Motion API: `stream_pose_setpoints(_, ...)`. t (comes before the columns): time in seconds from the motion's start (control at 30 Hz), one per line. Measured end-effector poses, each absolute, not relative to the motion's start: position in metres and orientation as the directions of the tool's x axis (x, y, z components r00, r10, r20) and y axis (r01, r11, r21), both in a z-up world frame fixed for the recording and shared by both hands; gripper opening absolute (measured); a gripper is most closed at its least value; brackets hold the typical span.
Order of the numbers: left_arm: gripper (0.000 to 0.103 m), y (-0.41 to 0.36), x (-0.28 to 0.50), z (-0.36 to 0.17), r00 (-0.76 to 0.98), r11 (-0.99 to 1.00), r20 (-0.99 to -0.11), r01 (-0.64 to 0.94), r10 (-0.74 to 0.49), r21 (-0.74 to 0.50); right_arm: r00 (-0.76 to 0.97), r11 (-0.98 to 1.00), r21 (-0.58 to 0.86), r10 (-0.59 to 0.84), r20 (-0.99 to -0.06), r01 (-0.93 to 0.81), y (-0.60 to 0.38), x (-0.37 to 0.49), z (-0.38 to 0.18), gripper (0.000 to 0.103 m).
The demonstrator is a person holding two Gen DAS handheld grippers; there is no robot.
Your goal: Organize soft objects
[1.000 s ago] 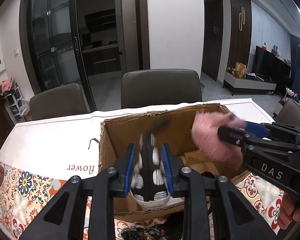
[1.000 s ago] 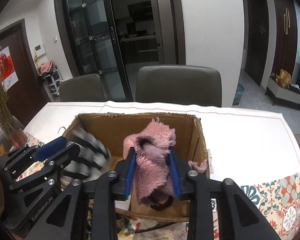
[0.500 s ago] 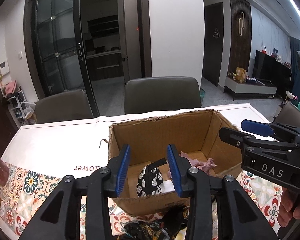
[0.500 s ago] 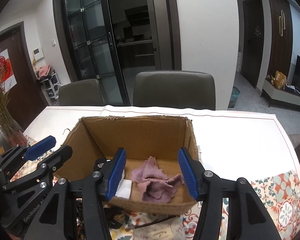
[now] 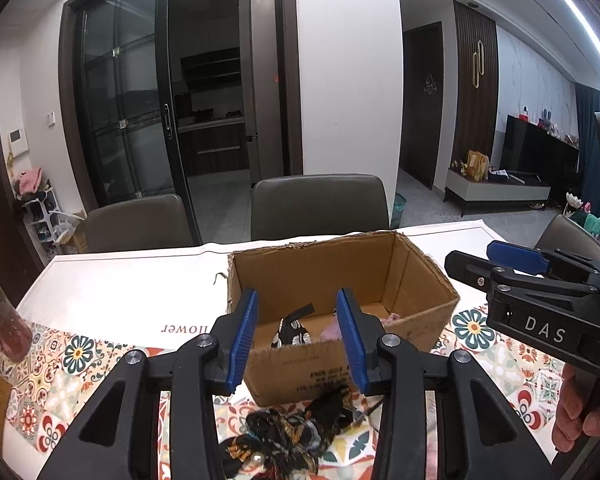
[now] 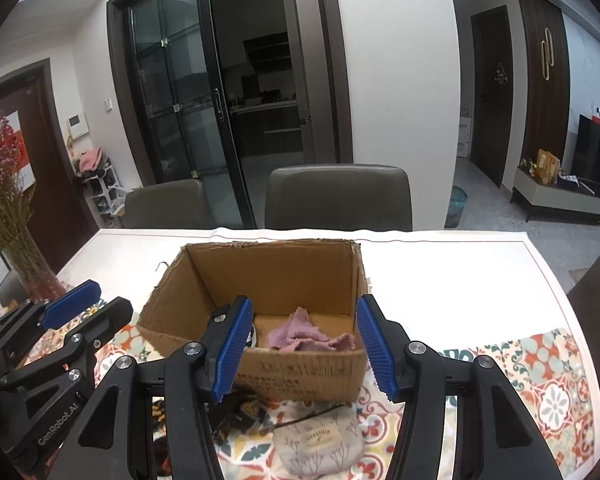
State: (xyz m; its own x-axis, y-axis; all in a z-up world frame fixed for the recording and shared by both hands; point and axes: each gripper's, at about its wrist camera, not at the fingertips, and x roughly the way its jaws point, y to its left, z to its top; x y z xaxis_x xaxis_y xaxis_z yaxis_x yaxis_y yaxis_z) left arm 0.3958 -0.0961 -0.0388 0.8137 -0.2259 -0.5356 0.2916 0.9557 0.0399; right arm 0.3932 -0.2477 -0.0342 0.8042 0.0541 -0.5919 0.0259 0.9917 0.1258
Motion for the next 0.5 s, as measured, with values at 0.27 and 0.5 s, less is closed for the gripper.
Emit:
stream_pose_setpoints(0.27,0.041,-0.093,0.364,-0.032,0.826,0.957,-0.521,0.284,-0.215,0.056,0.813,0.989,0.139,0.04,-0.581,0.05,-0.248,0.362,-0.034,0.064)
stream_pose_setpoints(0.5,0.043,-0.09,0.34,-0.035,0.83,0.959,-0.518,0.276,-0.209,0.055,0.817,0.988,0.141,0.025,-0.576,0.069,-0.247,0.339,-0.036,0.069)
